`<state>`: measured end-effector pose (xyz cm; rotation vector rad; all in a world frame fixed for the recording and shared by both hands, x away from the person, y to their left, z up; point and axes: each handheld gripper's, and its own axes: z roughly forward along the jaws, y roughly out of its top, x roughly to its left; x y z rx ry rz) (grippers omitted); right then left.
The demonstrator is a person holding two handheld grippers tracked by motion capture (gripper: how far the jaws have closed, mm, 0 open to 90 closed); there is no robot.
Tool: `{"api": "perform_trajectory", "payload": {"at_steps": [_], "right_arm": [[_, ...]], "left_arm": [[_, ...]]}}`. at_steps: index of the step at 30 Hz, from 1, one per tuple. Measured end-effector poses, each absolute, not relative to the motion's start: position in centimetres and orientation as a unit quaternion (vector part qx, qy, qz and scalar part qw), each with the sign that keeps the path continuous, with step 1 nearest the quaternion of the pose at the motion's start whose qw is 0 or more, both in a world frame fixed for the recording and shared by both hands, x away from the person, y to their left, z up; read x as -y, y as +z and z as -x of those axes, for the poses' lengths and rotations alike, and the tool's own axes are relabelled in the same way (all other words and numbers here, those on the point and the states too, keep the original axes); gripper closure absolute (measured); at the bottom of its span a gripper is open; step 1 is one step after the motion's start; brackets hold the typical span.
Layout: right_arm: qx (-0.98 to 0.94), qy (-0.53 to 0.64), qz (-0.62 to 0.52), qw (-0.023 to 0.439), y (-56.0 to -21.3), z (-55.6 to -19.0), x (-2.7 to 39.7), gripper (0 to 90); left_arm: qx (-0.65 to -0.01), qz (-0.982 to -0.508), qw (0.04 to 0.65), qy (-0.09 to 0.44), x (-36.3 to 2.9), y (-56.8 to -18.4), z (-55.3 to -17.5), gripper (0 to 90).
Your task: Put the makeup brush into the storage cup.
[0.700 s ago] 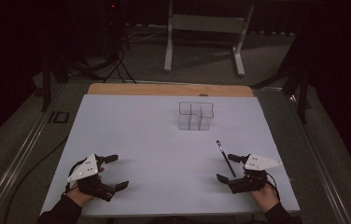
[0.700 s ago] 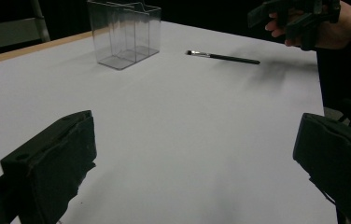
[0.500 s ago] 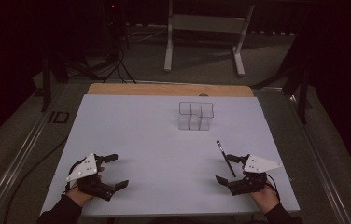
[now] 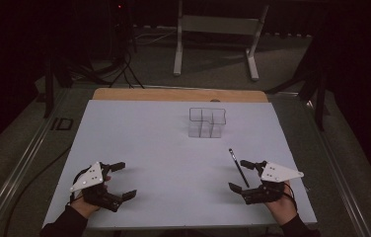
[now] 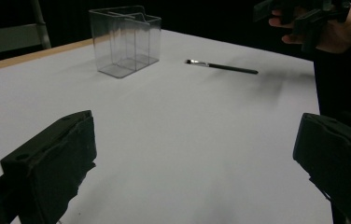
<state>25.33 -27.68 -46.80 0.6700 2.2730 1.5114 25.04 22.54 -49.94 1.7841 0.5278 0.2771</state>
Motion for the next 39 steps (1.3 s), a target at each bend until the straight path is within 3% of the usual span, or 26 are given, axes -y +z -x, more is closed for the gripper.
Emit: {"api": "perform_trajectory", "payload": {"at_steps": [14,18,33,39], "right_arm": [[-0.781,0.541,-0.256,0.178,-44.0,-26.7,27.8,13.5],[-0.786,0.523,-0.284,0.166,-44.1,-27.5,27.8,13.1],[-0.789,0.479,-0.330,0.199,-45.3,-28.8,28.1,10.6],[-0.799,0.445,-0.365,0.175,-45.6,-29.3,28.2,10.1]], "left_arm": [[-0.240,-0.754,0.598,0.125,-22.9,-49.6,-25.3,0.7],[-0.241,-0.753,0.599,0.128,-22.9,-49.5,-25.3,0.7],[-0.243,-0.752,0.600,0.128,-22.9,-49.5,-25.4,0.7],[-0.243,-0.752,0.600,0.128,-22.9,-49.4,-25.4,0.7]]}}
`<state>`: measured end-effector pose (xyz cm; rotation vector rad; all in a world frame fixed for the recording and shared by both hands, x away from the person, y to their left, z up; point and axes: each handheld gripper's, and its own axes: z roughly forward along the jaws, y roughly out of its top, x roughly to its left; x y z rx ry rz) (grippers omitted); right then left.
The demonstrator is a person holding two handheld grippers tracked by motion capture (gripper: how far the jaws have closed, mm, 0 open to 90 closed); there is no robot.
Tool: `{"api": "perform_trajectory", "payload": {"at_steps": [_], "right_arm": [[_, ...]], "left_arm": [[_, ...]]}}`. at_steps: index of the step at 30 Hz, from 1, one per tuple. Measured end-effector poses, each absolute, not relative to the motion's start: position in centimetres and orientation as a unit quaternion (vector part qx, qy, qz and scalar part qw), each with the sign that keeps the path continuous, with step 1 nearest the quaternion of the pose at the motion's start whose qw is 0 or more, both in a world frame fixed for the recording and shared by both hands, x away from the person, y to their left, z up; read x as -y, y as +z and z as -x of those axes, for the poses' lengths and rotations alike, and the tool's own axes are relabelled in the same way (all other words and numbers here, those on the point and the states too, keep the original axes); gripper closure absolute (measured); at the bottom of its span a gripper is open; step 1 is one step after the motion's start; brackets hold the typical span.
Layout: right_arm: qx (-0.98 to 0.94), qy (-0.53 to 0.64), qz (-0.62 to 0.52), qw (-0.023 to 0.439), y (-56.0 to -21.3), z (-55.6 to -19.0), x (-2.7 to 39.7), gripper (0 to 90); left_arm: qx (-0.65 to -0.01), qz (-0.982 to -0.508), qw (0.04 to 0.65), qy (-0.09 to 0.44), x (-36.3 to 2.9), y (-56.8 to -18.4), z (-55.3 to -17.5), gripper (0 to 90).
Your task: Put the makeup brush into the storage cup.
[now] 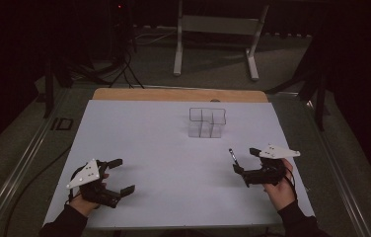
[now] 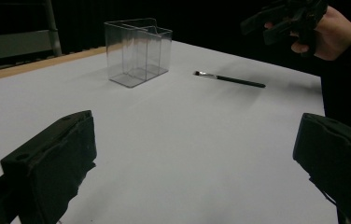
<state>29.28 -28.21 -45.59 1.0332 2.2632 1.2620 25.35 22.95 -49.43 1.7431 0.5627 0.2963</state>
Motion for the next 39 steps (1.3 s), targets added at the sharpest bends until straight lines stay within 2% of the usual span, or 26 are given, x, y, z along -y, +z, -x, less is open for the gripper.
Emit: {"api": "perform_trajectory", "payload": {"at_steps": [19,32,39], "right_arm": [[-0.831,0.312,-0.438,0.145,-46.6,-30.7,27.4,10.2],[-0.841,0.208,-0.493,0.079,-47.6,-32.0,26.8,10.1],[-0.843,0.173,-0.505,0.062,-47.8,-32.6,26.2,10.1]], "left_arm": [[-0.240,-0.754,0.598,0.130,-22.8,-49.3,-25.3,0.7],[-0.240,-0.754,0.599,0.125,-22.8,-49.3,-25.3,0.7],[-0.241,-0.753,0.599,0.122,-22.8,-49.3,-25.3,0.7]]}}
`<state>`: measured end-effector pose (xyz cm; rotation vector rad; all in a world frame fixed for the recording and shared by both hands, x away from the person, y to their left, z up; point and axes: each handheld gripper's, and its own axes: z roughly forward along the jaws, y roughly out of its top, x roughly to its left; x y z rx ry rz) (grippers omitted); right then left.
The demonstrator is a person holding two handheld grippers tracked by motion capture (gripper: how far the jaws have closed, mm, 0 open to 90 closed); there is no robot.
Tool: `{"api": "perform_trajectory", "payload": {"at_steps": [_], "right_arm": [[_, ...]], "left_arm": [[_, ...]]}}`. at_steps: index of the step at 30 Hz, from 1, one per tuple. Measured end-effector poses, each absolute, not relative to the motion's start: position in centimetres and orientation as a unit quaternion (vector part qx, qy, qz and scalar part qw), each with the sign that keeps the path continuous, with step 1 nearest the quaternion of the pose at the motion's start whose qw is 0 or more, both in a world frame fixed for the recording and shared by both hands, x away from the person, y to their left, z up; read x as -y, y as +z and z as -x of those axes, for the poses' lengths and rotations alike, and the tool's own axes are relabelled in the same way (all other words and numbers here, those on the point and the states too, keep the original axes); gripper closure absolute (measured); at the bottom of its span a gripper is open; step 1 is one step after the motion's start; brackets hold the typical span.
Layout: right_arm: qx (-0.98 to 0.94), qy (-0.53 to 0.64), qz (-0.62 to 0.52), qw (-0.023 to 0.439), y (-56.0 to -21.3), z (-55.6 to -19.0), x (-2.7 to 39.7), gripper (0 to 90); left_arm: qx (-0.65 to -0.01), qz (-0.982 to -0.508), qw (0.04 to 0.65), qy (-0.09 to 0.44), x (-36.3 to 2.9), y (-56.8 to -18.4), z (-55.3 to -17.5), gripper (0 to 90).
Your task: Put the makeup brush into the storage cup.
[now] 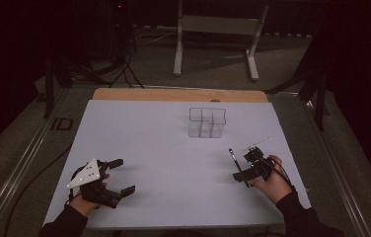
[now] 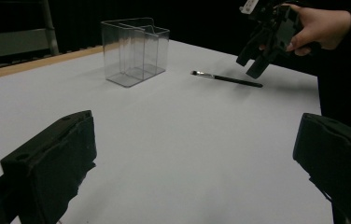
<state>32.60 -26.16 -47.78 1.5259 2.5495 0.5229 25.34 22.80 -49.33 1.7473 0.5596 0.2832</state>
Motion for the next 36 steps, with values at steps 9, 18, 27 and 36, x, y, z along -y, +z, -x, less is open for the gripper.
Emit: {"api": "perform_trajectory", "payload": {"at_steps": [9,18,27,36], "right_arm": [[-0.853,0.139,-0.503,0.033,-47.4,-33.9,25.6,12.8],[-0.855,0.108,-0.507,0.023,-47.3,-35.4,25.0,15.4],[-0.850,0.105,-0.516,0.013,-46.5,-36.8,24.8,23.6],[-0.850,0.101,-0.516,0.018,-45.5,-37.8,24.3,31.8]], "left_arm": [[-0.242,-0.754,0.599,0.120,-22.8,-49.4,-25.3,0.7],[-0.244,-0.754,0.599,0.117,-22.8,-49.4,-25.4,0.7],[-0.243,-0.756,0.597,0.115,-22.7,-49.4,-25.4,0.7],[-0.243,-0.755,0.598,0.115,-22.8,-49.4,-25.4,0.7]]}}
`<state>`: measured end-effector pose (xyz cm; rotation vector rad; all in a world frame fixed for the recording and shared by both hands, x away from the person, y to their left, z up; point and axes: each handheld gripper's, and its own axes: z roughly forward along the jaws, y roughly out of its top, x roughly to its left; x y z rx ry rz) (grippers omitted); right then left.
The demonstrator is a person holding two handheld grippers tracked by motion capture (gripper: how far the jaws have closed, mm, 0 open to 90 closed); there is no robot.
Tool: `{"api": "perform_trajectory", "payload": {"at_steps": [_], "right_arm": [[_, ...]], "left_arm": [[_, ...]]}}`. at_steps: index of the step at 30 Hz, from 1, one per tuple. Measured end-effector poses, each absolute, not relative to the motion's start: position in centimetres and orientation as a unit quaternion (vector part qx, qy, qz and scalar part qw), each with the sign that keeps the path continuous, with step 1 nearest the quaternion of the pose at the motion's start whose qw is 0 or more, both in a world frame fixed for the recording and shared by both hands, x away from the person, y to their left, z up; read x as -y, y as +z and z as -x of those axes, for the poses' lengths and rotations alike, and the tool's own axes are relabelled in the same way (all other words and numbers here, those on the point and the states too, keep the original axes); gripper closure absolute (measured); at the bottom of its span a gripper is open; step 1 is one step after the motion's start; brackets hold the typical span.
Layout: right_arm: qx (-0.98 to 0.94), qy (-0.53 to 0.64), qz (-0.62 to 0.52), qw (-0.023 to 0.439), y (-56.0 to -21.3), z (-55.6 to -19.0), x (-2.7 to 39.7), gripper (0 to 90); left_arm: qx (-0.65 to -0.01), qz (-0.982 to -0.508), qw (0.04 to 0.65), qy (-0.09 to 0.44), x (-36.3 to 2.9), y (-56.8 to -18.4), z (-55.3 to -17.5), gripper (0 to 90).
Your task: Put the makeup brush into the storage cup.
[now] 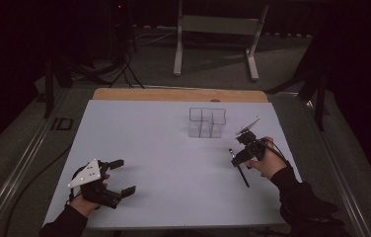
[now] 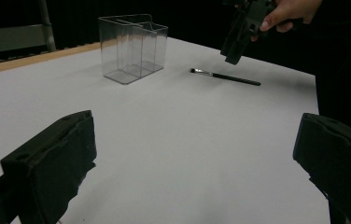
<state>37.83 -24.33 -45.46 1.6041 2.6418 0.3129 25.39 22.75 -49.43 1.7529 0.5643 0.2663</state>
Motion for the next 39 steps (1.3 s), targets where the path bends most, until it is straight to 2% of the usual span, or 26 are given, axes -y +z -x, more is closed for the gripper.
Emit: {"api": "perform_trajectory", "payload": {"at_steps": [14,29,39], "right_arm": [[-0.857,0.095,-0.507,0.019,-44.8,-39.7,22.9,43.4],[-0.858,0.079,-0.507,0.029,-46.2,-40.7,22.4,60.5],[-0.854,0.063,-0.516,0.023,-47.7,-41.3,22.2,63.7]], "left_arm": [[-0.243,-0.757,0.596,0.114,-22.8,-49.5,-25.4,0.7],[-0.243,-0.757,0.597,0.111,-22.8,-49.5,-25.4,0.7],[-0.243,-0.758,0.595,0.109,-22.8,-49.5,-25.4,0.7]]}}
